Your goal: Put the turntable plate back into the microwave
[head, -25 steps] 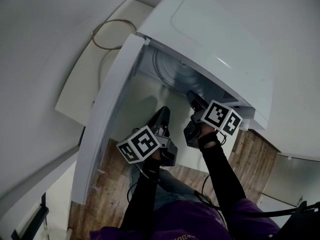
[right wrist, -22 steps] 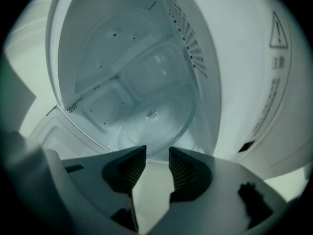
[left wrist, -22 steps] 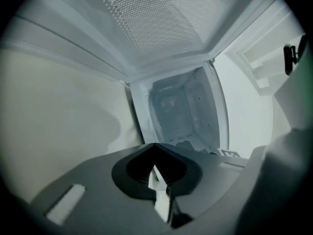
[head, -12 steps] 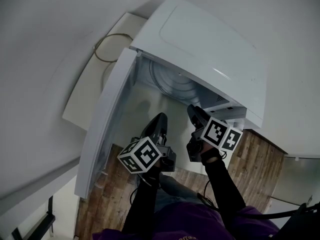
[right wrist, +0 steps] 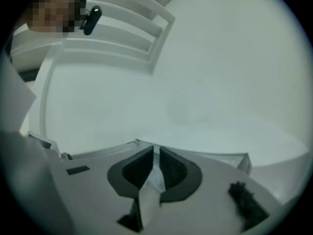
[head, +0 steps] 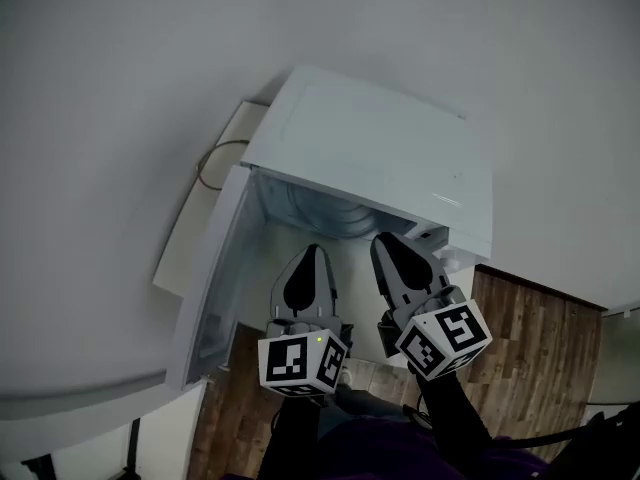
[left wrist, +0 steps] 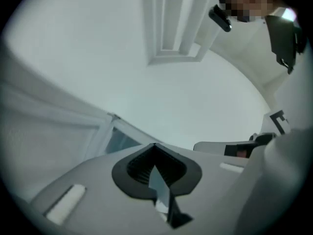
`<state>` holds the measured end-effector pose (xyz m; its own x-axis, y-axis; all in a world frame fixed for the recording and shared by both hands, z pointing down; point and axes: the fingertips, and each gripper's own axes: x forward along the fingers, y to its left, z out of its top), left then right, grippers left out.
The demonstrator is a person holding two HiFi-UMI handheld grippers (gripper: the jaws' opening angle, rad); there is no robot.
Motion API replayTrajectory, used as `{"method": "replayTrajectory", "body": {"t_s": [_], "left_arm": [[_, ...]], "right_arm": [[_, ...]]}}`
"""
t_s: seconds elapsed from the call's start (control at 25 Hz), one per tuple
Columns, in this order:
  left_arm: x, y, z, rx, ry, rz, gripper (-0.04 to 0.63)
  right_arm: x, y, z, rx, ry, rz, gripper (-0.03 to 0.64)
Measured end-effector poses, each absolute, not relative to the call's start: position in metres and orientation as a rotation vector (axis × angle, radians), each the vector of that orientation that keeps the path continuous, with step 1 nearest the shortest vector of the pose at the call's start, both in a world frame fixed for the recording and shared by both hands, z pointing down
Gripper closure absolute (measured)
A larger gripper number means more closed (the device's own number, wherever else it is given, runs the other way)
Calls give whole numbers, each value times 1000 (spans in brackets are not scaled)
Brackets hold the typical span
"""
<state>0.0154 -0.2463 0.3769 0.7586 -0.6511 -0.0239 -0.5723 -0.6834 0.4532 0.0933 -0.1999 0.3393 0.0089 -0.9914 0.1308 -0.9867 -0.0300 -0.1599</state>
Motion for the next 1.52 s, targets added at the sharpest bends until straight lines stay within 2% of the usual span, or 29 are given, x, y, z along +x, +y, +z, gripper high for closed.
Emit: {"method": "replayTrajectory", "body": {"t_s": [0.24, 0.48, 0.88, 1.52], "left_arm": [[0, -212, 268, 2827, -1297, -369, 592], [7, -168, 204, 3011, -1167, -483, 592], [8, -158, 165, 3031, -1234, -536, 591], [7, -142, 136, 3141, -1229, -632, 591]], "right_arm": [[80, -169, 252, -2190, 2149, 56, 594], [79, -134, 194, -2103, 2122, 274, 604], [80, -106, 154, -2102, 2107, 507, 606], [75, -103, 133, -2089, 2122, 618, 606]]}}
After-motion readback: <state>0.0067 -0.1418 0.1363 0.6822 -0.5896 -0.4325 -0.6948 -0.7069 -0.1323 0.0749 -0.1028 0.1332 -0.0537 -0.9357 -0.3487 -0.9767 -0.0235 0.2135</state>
